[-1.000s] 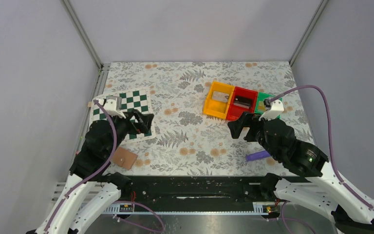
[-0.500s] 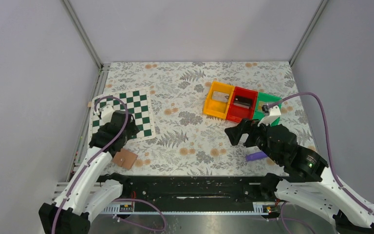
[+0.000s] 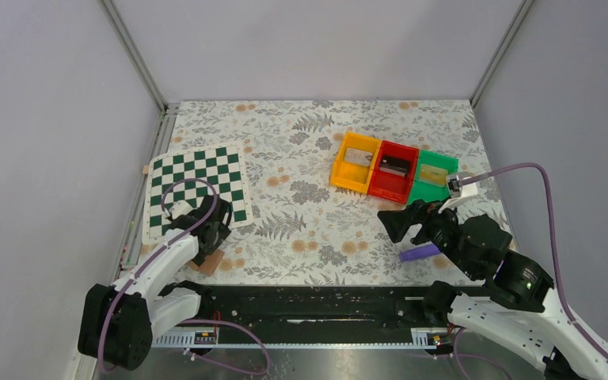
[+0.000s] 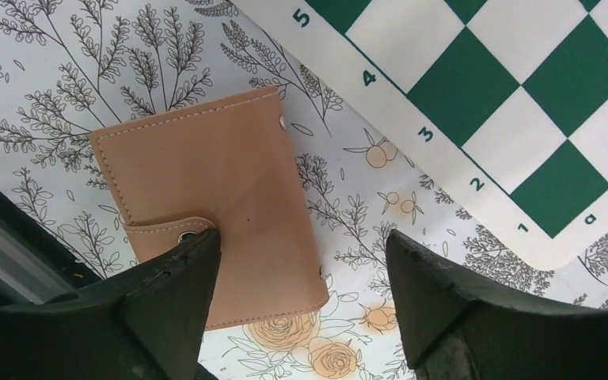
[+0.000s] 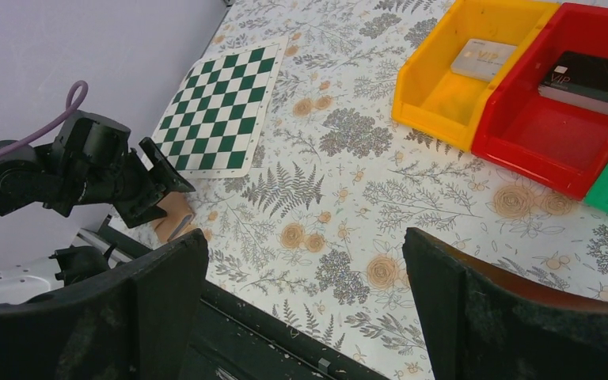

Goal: Take the credit cards out of the card holder
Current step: Move the card holder to the center of the board.

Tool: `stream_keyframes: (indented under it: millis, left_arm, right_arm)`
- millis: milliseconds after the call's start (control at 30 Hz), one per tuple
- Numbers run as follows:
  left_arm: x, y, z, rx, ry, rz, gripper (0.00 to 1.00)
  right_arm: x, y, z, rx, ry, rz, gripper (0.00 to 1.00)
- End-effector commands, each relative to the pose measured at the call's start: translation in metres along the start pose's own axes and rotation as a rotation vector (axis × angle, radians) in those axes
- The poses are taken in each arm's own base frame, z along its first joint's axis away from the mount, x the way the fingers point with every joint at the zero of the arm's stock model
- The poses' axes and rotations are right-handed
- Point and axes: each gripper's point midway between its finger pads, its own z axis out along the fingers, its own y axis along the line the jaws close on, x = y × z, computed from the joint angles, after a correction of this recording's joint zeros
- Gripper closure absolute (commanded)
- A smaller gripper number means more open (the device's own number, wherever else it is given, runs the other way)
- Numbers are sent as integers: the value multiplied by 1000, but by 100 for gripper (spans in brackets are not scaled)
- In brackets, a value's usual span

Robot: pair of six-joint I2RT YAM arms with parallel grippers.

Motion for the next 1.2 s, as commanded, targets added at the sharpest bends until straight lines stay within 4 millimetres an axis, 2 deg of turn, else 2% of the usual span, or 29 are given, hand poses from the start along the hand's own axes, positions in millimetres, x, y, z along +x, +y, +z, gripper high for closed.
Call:
stream_keyframes:
  millis: [0,100,167,367,500,667,767,833,933,1000,1067,1167]
  left_arm:
    - [19,-12,13,15,78,-63,27]
    - [29,-14,16,25,119,-64,32]
    - [33,-16,15,43,141,-60,40]
    - [49,-26,-1,143,219,-72,57]
    - [57,-43,-22,256,236,-54,59]
    - [74,-82,-53,486,298,-22,57]
    - [90,-91,-67,527,338,24,56]
    - [93,-98,-78,562,340,53,56]
    - [85,-103,-95,603,316,56,55]
    - [69,-103,-104,622,262,34,54]
    - [51,-98,-104,598,178,14,52]
    - [23,-79,-95,494,53,-2,49]
  right_arm:
    - [-4,-2,-4,-1,-18,-22,0]
    - [-5,-3,-4,4,-24,-27,1]
    - [-5,-4,-3,10,-24,-30,1]
    - [-3,-6,5,38,-7,-36,0]
    - [-1,-5,10,51,9,-37,1]
    - [-1,-3,15,60,18,-31,1]
    - [-1,-1,18,61,21,-25,0]
    - [0,-1,19,64,24,-26,0]
    - [3,-3,21,75,31,-25,1]
    - [6,-4,23,81,40,-23,1]
    - [10,-4,25,82,54,-20,1]
    - [19,-1,29,70,90,-12,1]
